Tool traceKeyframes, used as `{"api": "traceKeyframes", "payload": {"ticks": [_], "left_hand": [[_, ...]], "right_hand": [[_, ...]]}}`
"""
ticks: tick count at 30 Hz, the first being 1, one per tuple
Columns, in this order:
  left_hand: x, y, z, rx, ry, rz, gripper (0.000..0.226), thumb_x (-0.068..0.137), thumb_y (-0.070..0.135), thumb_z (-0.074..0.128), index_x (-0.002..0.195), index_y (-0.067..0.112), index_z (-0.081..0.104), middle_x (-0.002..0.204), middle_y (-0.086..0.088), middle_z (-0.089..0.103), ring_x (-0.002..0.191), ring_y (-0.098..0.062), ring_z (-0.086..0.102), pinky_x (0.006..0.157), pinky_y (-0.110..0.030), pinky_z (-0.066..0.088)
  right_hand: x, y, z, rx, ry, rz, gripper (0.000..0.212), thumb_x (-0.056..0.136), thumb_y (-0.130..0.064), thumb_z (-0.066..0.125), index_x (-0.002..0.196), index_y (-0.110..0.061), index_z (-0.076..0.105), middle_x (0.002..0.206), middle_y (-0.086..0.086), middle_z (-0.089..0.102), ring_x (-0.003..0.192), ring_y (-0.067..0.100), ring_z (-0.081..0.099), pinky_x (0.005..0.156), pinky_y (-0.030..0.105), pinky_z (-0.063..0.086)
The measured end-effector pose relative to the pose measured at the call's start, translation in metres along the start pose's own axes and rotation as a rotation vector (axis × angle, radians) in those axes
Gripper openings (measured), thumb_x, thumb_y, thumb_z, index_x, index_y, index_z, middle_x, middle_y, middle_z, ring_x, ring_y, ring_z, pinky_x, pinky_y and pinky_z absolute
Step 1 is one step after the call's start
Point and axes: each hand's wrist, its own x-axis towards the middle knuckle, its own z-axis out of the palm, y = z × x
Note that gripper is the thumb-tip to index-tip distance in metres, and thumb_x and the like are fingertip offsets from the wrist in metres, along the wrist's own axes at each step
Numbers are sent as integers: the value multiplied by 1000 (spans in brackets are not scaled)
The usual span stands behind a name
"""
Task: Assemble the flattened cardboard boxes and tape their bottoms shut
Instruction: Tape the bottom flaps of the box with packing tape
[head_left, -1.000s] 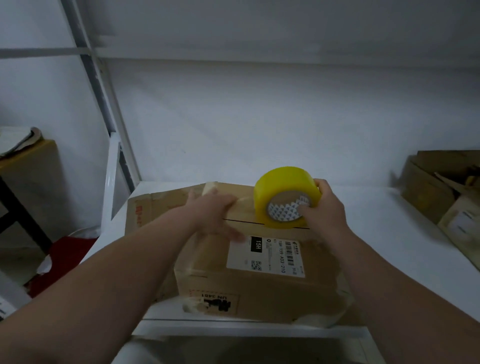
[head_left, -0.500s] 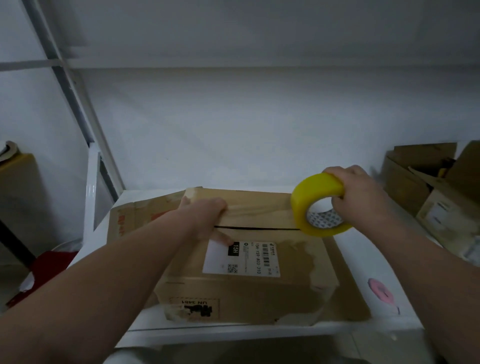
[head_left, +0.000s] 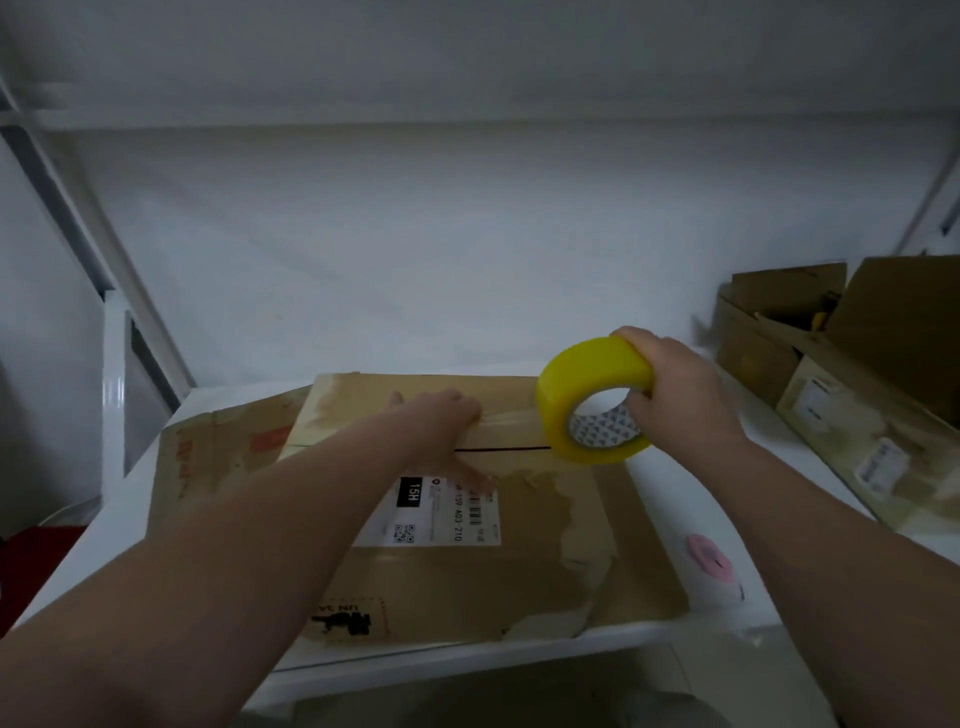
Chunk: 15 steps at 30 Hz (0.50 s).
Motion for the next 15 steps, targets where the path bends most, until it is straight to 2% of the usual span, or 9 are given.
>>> {"api": "traceKeyframes", "payload": {"ticks": [5,11,15], "left_hand": [[0,3,-2,13,-3,6,93,64,71,69,140,30,35,135,7,41,128,-22,42,109,-60,19],[-1,2,-1,-11,-12,-5,96,64,71,69,143,34,30,140,9,36,132,-21,37,109,-57,18],[-1,1,0,-22,-13,-14,95,65,71,68,143,34,29,140,9,34,132,-22,36,109,-57,17]], "right_hand": [[-7,31,-7,-342,-208,17,62,82,-4,54,136,-33,44,123,7,49,106,31,53,74,37,49],[-24,38,17,-328,-291,92,63,84,-3,53,136,-34,38,124,4,44,107,27,50,67,31,41],[-30,38,22,-326,-297,139,62,86,-4,54,137,-34,36,125,4,43,109,26,49,68,31,41]]}}
